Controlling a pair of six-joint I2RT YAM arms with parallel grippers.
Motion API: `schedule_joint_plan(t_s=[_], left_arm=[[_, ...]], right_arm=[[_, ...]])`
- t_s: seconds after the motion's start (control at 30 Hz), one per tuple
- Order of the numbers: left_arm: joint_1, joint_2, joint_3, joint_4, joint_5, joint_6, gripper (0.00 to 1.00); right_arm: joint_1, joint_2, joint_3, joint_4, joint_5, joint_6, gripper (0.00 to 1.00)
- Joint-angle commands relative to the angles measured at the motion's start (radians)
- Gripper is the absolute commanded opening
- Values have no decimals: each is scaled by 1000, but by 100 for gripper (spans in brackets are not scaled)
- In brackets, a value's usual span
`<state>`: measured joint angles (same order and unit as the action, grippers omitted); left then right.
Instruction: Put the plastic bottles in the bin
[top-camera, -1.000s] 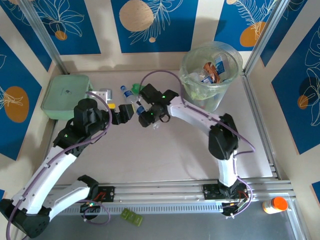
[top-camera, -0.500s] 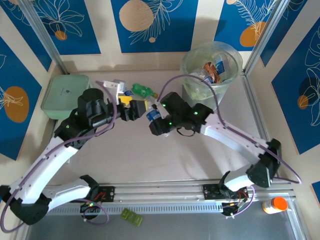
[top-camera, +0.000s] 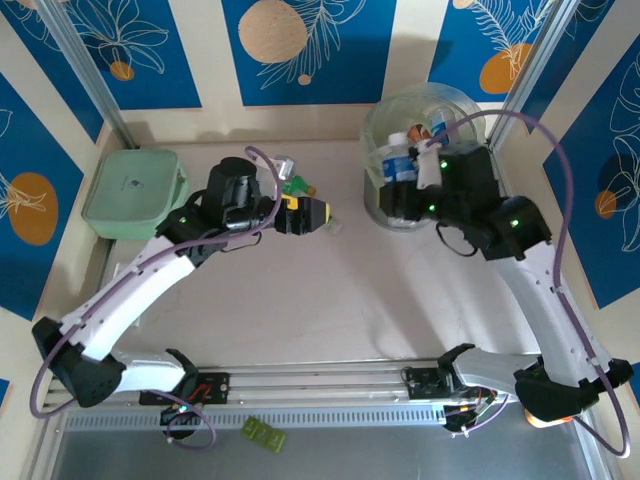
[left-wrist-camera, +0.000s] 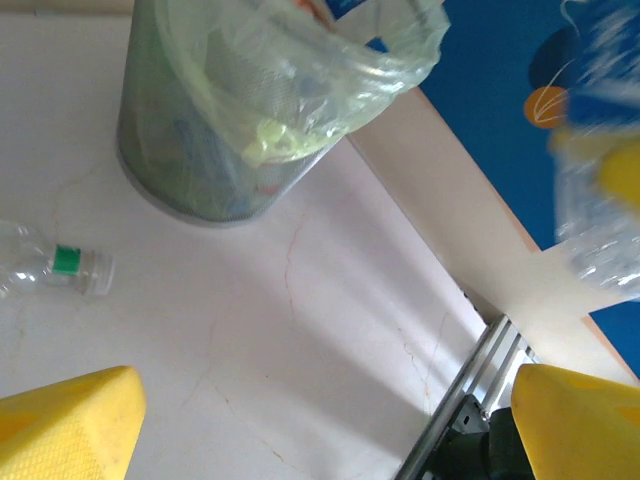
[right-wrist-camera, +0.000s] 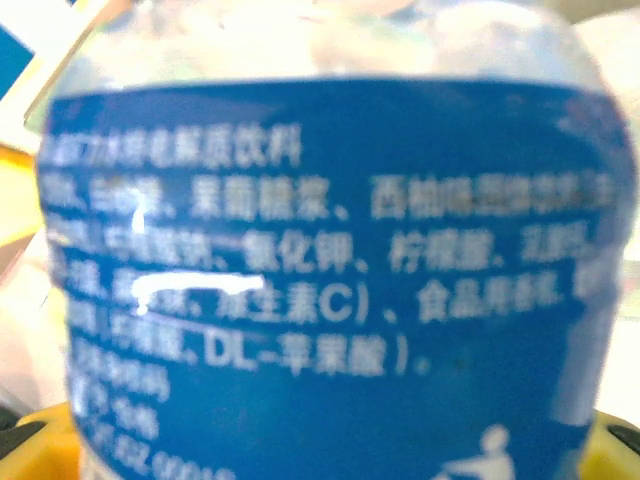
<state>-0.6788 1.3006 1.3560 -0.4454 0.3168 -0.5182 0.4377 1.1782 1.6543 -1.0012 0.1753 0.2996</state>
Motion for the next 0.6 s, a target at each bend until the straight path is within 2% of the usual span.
schedule_joint_plan(t_s=[0.0, 0.17, 0.37, 0.57], left_arm=[[23, 19, -28, 39, 74, -40, 94], [42, 25, -53, 68, 92, -43, 94], [83, 29, -105, 142, 157, -107, 94], [106, 20, -118, 165, 172, -129, 94]], right_arm=[[-91, 57, 116, -62, -29, -61, 43], [-224, 168, 260, -56, -2, -73, 41], [-268, 347, 405, -47, 103, -90, 40], [-275, 542, 564, -65, 174, -130, 40]])
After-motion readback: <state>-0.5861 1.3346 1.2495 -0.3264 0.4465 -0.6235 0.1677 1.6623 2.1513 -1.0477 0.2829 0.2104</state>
